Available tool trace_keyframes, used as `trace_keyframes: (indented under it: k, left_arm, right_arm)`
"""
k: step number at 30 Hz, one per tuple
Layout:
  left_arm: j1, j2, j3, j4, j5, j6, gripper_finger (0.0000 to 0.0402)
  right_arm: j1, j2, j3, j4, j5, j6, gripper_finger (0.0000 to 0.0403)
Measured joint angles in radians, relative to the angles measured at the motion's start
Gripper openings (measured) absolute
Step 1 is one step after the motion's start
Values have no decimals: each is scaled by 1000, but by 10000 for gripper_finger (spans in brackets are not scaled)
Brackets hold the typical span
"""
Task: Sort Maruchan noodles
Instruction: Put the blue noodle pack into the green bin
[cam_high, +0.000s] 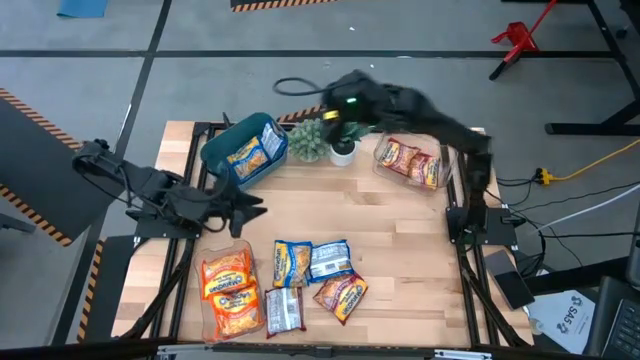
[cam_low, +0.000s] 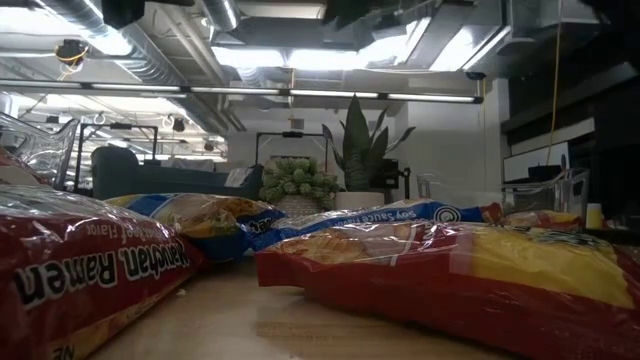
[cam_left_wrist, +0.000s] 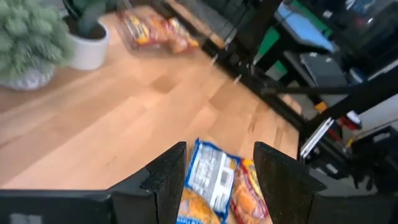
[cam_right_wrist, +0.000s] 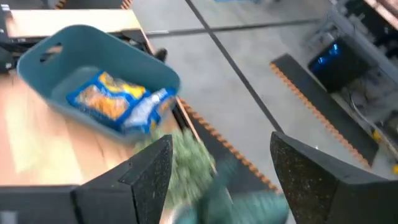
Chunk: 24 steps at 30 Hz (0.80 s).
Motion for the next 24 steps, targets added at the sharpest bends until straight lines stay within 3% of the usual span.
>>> trace_keyframes:
  k: [5,13,17,20,24]
  left_arm:
    - [-28,122,0,17,4,-45,182]
    - [-21,380,0,183,120,-39,182]
    - [2,501,0,280,211,-38,182]
    - [23,577,0,304,303,-39,182]
    - [41,643,0,297,352,-51,182]
  right_arm:
    - [2,-136,0,-230,-52,111,253]
    - [33,-256,-17,-524,-213,330,253]
    - [139,-349,-136,-516,-219,408,253]
    - [237,-422,-282,-508,-151,456,253]
    - [366,-518,-518,-389,-74,532,253]
